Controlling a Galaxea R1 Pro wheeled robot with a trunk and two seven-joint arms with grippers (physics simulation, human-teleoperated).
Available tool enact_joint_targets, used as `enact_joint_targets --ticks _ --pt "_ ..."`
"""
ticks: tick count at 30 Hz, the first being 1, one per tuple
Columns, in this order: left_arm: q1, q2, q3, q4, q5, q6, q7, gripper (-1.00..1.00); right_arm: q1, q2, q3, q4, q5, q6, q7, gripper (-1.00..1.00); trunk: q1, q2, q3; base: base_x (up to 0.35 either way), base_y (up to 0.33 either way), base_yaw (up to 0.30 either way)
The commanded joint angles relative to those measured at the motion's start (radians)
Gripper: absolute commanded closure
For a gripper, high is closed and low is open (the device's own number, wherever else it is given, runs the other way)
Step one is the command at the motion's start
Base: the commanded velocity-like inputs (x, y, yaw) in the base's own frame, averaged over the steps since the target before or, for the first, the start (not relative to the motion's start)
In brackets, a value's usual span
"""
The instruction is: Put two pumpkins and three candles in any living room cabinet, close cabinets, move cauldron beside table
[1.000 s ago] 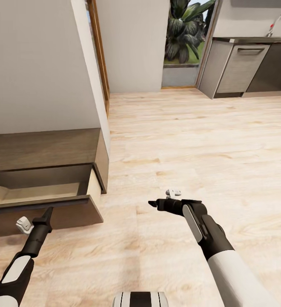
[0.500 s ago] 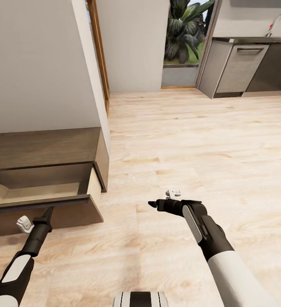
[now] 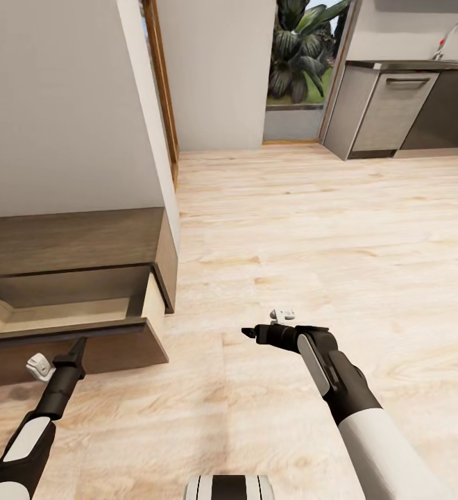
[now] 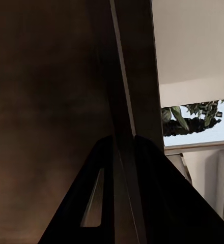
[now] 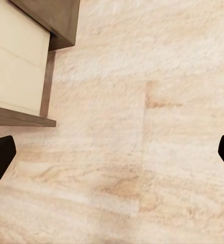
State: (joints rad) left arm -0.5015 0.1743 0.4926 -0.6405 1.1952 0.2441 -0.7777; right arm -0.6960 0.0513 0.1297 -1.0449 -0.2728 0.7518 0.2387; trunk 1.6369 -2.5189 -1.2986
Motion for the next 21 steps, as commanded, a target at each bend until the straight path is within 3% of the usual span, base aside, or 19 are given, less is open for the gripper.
enact_joint_targets --ticks 1,21 --pt "0.0 0.001 0.04 0.009 0.012 0.004 0.044 1.0 0.0 0.0 -0.001 -0.001 0.003 0.004 0.004 -1.0 0.0 0.0 -0.001 -0.006 0.0 0.0" --pt "0.0 0.001 0.04 0.009 0.012 0.004 0.044 1.0 0.0 -0.001 -0.001 -0.001 0.003 0.003 0.004 -1.0 0.0 0.0 -0.001 -0.063 0.0 0.0"
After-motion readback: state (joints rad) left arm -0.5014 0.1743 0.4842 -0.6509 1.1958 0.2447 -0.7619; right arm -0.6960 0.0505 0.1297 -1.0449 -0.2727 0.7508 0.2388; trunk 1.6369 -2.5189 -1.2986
